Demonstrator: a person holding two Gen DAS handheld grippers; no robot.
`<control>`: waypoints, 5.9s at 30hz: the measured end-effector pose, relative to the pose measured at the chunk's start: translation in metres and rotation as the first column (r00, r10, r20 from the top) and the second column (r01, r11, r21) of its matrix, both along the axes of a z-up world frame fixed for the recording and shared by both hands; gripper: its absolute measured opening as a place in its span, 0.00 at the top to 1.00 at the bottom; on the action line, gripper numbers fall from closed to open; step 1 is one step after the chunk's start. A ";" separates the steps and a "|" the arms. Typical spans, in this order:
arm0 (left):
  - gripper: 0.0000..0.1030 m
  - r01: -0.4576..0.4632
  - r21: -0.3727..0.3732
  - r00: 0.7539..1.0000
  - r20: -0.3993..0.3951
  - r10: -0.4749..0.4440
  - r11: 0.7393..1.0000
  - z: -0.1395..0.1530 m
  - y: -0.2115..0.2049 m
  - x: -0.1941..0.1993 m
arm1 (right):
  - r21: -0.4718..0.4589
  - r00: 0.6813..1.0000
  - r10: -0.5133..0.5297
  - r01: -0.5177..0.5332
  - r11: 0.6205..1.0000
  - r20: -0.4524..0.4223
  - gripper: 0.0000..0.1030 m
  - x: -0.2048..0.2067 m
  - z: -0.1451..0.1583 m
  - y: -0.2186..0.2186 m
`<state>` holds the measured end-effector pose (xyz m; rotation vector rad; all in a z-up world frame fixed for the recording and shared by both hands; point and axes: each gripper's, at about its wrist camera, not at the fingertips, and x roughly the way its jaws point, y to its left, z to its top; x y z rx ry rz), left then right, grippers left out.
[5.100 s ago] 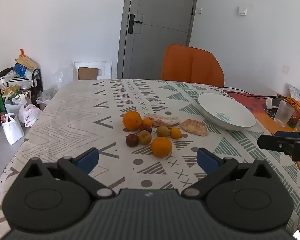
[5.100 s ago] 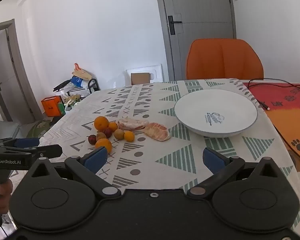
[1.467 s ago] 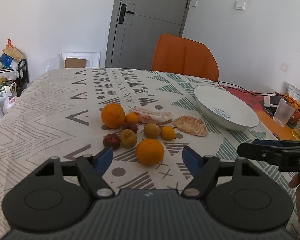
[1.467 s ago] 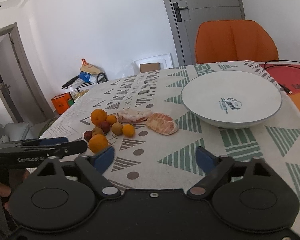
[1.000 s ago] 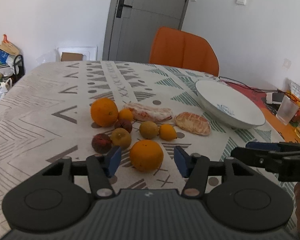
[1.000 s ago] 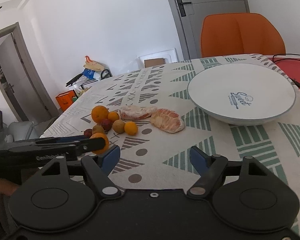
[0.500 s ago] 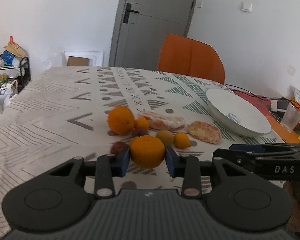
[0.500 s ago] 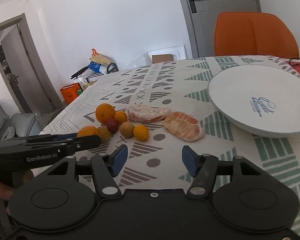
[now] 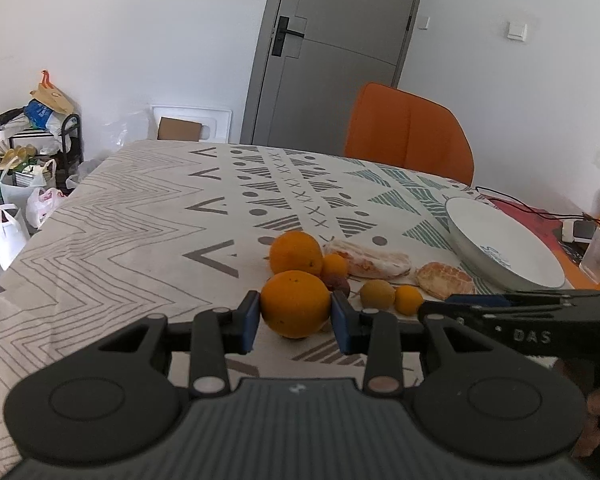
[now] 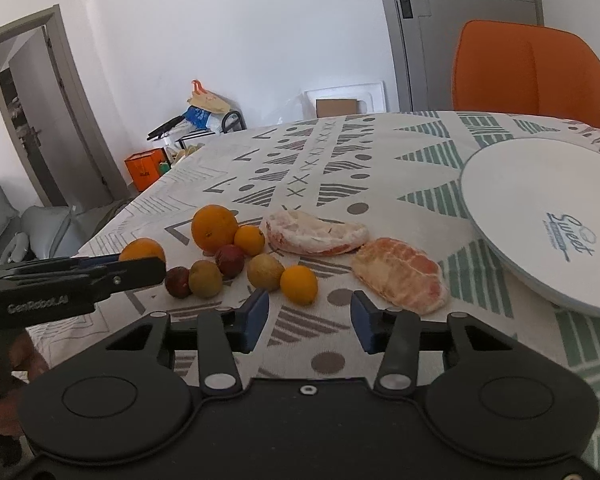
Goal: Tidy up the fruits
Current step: 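Grasp a small tangerine with the right gripper while the left gripper lifts the large orange, then carry both fruits over the white plate while the left gripper releases the large orange, then open the right gripper to drop the tangerine onto the plate, then grasp a dark red plum with the left gripper while the right gripper grasps a peeled pomelo piece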
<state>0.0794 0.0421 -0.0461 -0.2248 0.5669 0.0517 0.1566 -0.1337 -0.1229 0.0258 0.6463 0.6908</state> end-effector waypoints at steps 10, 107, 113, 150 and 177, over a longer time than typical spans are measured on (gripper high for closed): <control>0.65 0.013 -0.003 1.000 0.009 -0.013 1.000 0.001 -0.002 0.003 | 0.027 0.999 0.030 -0.030 0.999 -0.020 0.80 0.014 -0.004 0.007; 0.11 0.102 0.101 0.993 0.052 -0.107 0.990 0.036 -0.077 0.048 | 0.148 0.931 -0.361 0.349 0.925 0.058 0.29 -0.007 0.022 -0.146; 0.10 0.054 0.079 0.997 0.051 -0.058 0.995 0.032 -0.054 0.029 | 0.140 0.938 -0.339 0.327 0.935 0.070 0.19 -0.013 0.025 -0.133; 0.30 -0.047 -0.003 0.998 -0.034 0.047 0.999 -0.011 0.002 0.005 | 0.065 0.978 -0.208 0.206 0.976 0.026 0.27 -0.017 0.010 -0.075; 0.78 -0.039 -0.019 0.999 -0.029 0.038 0.999 -0.023 0.003 0.016 | -0.028 0.991 -0.127 0.128 0.991 0.044 0.68 0.008 -0.005 -0.031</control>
